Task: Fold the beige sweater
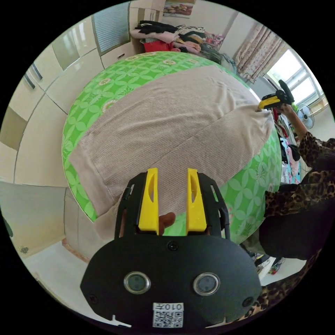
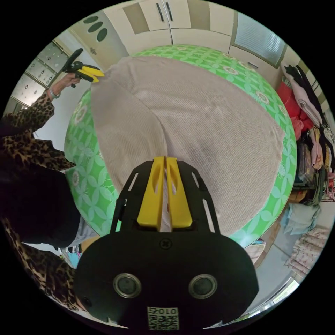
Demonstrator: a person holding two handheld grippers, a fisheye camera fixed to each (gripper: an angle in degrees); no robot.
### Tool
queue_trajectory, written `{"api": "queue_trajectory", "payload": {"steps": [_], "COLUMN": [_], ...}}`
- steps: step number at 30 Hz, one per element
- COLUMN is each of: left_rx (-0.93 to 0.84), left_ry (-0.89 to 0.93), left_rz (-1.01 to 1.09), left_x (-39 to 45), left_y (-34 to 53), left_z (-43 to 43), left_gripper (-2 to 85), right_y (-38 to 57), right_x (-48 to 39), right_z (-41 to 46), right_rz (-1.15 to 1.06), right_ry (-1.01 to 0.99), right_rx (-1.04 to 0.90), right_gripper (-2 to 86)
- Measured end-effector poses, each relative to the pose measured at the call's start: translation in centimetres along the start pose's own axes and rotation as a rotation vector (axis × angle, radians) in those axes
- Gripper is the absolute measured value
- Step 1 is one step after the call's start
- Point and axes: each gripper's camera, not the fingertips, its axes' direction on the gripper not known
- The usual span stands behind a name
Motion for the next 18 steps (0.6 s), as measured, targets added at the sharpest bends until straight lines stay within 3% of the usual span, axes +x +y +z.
{"api": "queue_trajectory", "payload": {"steps": [5, 18], "left_rx": [-0.118, -0.193], "left_ry": [-0.136, -0.114], "left_rz": [0.09, 0.211], "left_x": [2.0, 5.0], "left_y": [-3.4, -7.6], "left_z": [2.0, 3.9], "left_gripper": [11.7, 12.6], "right_y": [3.1, 11.4], "right_x": [0.0, -1.2], "right_z": [-1.9, -5.1], "right_rz": [0.004, -0.027], "right_ry": [-0.084, -0.191], "right_rx": [0.07, 0.216], "right_gripper": [1.3, 1.1]}}
